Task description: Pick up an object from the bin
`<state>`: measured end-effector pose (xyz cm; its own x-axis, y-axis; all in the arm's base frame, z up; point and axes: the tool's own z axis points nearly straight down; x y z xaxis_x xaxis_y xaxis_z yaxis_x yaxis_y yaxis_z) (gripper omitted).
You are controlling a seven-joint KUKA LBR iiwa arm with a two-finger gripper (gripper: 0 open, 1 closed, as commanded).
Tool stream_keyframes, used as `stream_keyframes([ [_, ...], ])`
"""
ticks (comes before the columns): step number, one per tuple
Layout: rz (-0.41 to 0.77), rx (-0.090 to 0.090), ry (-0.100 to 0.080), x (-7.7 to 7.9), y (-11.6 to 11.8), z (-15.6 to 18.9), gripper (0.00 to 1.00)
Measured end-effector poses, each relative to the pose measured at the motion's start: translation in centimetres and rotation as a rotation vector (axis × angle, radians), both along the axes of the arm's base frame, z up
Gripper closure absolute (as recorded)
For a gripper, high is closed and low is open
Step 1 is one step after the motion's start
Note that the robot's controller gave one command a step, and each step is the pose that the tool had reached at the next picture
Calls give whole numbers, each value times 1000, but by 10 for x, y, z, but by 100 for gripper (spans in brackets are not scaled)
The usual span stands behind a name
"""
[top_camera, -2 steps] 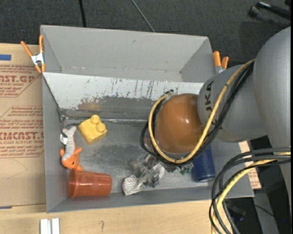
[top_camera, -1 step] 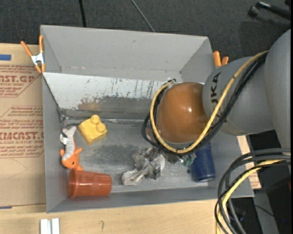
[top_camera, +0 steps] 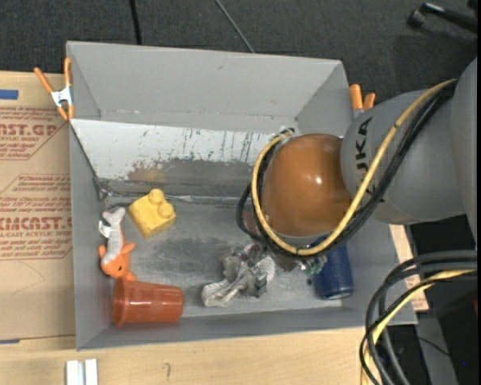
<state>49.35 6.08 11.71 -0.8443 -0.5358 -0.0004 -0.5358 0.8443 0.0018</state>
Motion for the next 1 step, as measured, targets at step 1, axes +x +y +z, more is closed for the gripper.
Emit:
stream_keyframes([
  [1,20,-1,-1,-3,5,7,100],
])
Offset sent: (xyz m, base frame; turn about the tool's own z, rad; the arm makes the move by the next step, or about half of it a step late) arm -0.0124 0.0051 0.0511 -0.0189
